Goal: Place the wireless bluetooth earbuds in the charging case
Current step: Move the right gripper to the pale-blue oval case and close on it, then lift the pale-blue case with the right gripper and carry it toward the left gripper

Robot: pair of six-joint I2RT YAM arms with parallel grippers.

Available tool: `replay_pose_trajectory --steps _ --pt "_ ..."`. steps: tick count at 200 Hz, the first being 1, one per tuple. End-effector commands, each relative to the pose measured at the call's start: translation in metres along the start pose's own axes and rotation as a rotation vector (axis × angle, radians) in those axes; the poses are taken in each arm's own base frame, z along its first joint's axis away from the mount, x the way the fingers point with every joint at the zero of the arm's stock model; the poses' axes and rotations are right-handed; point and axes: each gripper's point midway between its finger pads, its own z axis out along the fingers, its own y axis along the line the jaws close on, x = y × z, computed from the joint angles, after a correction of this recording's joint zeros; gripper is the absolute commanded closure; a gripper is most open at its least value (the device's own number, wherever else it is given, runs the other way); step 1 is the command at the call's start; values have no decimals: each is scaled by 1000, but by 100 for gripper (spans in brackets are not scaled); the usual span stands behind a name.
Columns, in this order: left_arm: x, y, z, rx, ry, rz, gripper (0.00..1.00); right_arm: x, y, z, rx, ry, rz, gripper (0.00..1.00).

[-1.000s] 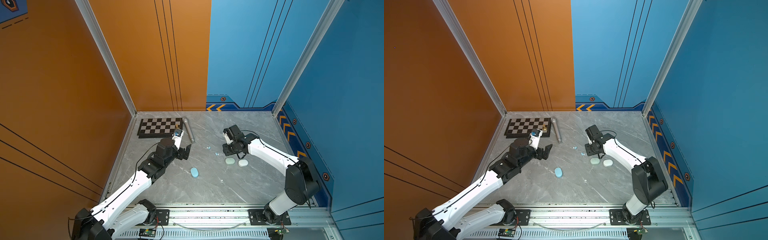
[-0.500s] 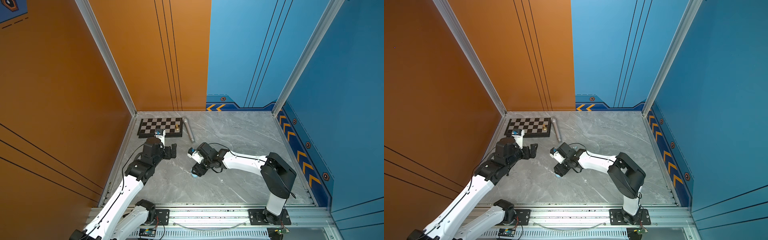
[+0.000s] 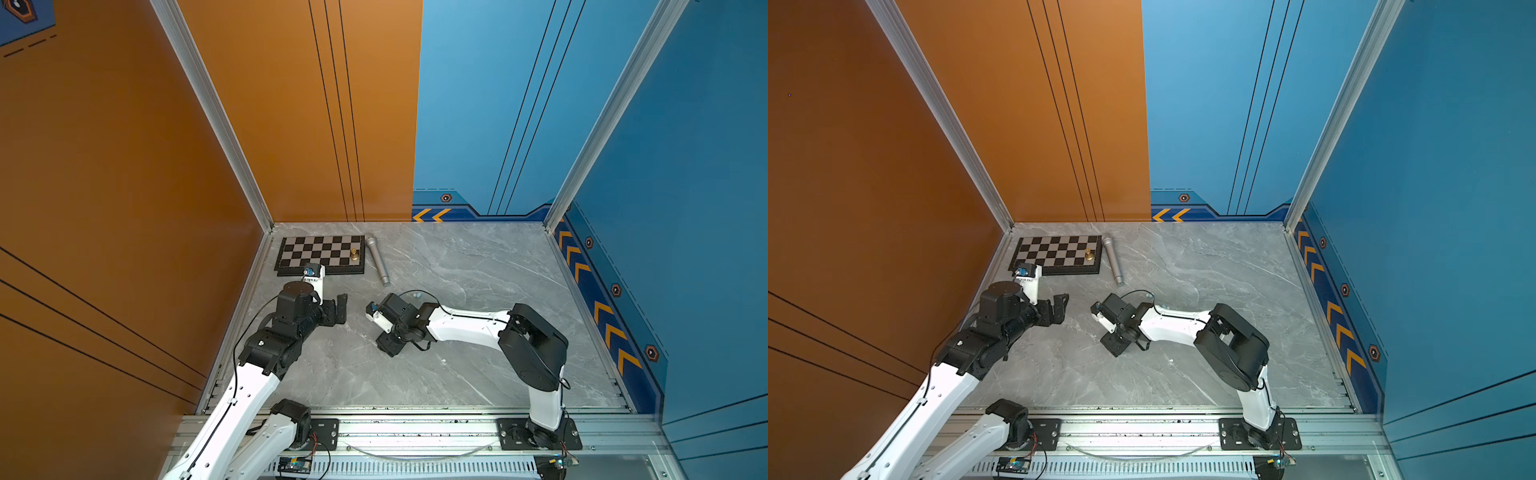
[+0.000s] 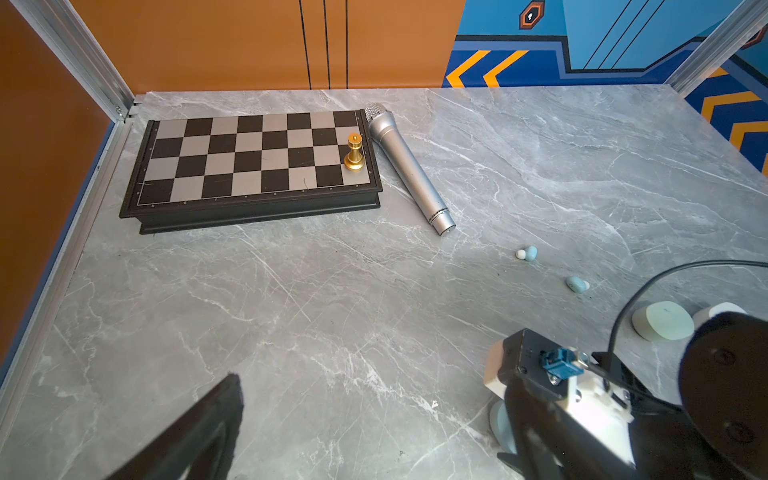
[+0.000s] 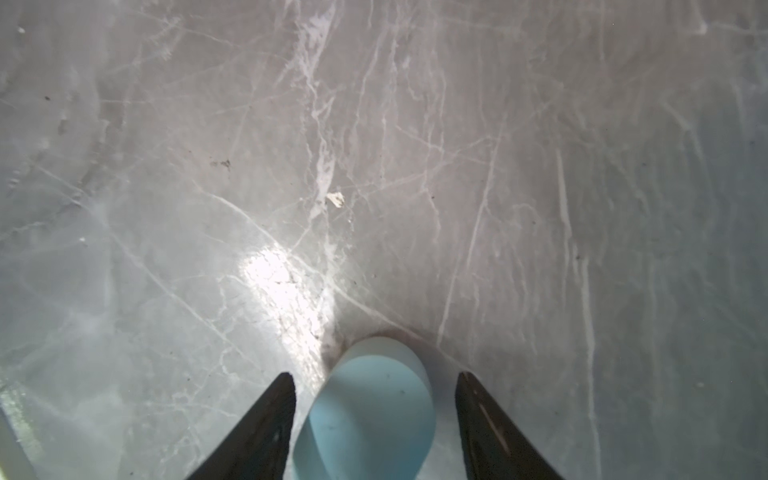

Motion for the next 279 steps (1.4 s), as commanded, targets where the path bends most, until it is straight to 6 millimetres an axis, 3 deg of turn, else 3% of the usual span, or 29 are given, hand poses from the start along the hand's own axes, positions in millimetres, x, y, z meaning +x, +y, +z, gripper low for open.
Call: replay_pose_trajectory --steps 1,30,96,143,189,210,236,279 --pt "10 0 2 11 28 -22 2 15 -16 -3 82 55 -1 39" --pt "10 1 2 8 24 -16 2 18 -21 -8 74 60 2 42" --pt "13 0 5 17 29 -4 2 25 -13 -15 -42 64 -28 40" --pt "15 -2 6 29 31 -11 2 24 -12 -16 -71 62 -37 50" --pt "13 -9 7 71 22 27 2 17 -12 -29 -87 26 -56 61" --pt "9 -19 8 124 -4 73 2 13 -14 -41 -108 -6 -69 69" --pt "1 -34 9 210 -70 144 2 7 -15 -67 -182 -64 -66 70" --pt "-1 -90 -1 508 -115 326 3 4 -18 -130 -361 -205 -140 75"
